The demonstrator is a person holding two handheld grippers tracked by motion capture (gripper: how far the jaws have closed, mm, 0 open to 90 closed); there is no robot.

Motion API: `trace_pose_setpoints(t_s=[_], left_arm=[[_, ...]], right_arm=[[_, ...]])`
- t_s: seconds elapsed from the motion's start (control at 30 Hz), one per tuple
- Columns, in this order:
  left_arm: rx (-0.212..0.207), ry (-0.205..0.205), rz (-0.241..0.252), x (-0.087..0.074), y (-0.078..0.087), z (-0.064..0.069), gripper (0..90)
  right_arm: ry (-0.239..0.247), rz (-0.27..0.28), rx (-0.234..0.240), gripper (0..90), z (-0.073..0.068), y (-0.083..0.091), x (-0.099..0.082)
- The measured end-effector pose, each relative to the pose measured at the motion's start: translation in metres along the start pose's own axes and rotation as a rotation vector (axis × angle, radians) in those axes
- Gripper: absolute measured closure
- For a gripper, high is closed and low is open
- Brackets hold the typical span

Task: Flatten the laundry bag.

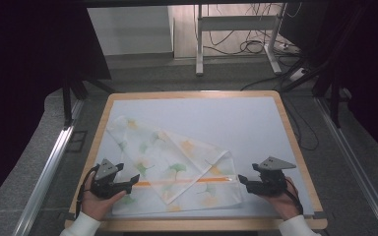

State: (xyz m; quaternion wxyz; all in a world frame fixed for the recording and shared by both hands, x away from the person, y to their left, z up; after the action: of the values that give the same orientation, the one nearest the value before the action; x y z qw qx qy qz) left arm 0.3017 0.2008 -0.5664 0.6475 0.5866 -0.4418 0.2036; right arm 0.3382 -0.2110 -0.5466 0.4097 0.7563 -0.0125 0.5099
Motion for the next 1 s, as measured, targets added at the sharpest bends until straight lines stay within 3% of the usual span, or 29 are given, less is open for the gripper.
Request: trace_pose_setpoints(t_s=[0.4,0.63,0.83,1.0], left_arm=[[0.015,-0.020,-0.008,-0.004,0.002,-0.001,26.6],[0.017,-0.006,0.013,-0.002,0.006,-0.004,27.3],[0.007,-0.020,0.008,-0.004,0.005,-0.004,27.2],[0.016,-0.017,0.008,-0.004,0.005,-0.005,27.2]], right_arm=[[0.020,-0.008,0.014,32.1,-0.009,0.000,0.009],[0.035,-0.019,0.061,32.3,-0.027,-0.005,0.023],[0.078,-0.057,0.089,34.4,-0.050,-0.019,0.052],[0.092,-0.016,0.128,34.5,-0.062,-0.028,0.072]])
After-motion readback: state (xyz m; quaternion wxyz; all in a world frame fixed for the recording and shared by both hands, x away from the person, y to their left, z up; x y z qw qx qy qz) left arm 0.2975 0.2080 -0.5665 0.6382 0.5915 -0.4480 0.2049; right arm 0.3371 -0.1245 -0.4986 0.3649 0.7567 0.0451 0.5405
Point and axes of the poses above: each handheld gripper's, and its own axes: y roughly backward along the jaws, x roughly out of its top, z roughly to its right, the point moved 8 cm from there along -y, roughly forward along the jaws, and after that the axes turned 13 degrees about x, right-handed, at the moved point
